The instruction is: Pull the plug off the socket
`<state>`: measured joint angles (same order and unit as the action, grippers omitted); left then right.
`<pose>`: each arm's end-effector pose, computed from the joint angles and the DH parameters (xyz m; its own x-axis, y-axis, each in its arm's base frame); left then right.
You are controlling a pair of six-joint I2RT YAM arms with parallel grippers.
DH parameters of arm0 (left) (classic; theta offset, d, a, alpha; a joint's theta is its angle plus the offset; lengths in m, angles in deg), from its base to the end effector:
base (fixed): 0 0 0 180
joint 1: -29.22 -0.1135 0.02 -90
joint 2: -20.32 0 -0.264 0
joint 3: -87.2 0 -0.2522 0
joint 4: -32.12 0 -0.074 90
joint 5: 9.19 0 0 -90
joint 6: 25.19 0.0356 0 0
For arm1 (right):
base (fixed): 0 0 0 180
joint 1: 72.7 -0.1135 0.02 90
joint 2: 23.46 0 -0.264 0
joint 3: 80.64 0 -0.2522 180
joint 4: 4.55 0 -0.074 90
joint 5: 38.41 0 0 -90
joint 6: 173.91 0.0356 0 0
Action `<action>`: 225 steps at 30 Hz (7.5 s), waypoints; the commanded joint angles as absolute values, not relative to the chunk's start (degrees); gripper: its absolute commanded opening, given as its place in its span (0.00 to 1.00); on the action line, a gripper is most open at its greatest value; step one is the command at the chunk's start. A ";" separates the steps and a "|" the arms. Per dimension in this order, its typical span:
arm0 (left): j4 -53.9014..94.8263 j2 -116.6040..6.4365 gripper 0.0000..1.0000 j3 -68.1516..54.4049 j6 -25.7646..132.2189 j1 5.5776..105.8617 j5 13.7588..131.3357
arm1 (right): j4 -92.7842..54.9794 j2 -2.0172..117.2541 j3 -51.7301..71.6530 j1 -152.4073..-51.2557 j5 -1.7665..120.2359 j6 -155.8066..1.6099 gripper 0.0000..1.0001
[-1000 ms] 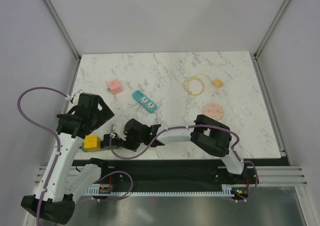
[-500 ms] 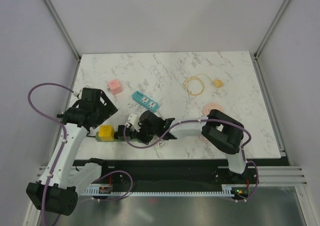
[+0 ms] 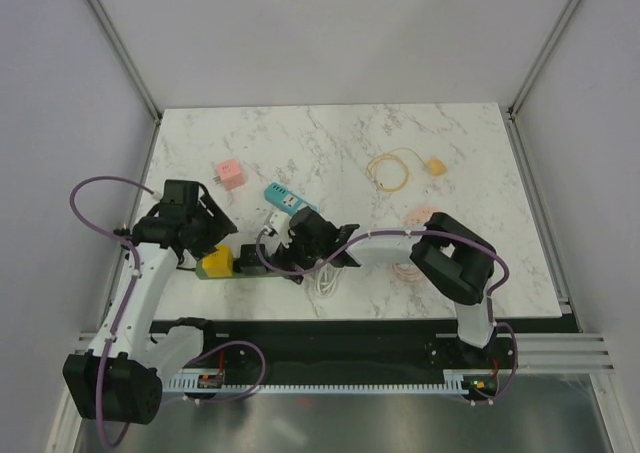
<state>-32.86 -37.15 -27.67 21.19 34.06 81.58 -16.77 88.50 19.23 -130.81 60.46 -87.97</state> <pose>0.1865 -0.0153 0.2775 -0.6604 -0.6364 -0.3987 -0.5228 0.7707 -0.3643 0.2127 0.3523 0.1494 -0.3028 -0.6192 -0.7245 -0.9212 0.3850 0.0561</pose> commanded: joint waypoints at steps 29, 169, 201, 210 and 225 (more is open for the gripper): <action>-35.96 -39.70 0.02 -35.18 14.54 25.62 85.73 | -34.39 90.43 -3.78 -132.38 74.45 -90.32 0.98; 9.04 -55.70 0.02 -53.55 13.57 9.01 64.46 | -24.11 96.68 -3.52 -125.26 77.96 -65.10 0.09; 2.36 -47.01 0.02 -53.29 13.13 15.68 79.40 | -27.80 97.48 -7.13 -123.69 74.88 -61.69 0.00; 4.12 -43.14 0.02 -54.96 13.83 16.83 80.63 | -25.78 97.82 -6.25 -121.57 87.08 -60.01 0.00; 4.82 -41.38 0.02 -55.58 13.83 17.88 82.21 | -33.42 94.49 -5.28 -125.00 63.91 -75.54 0.00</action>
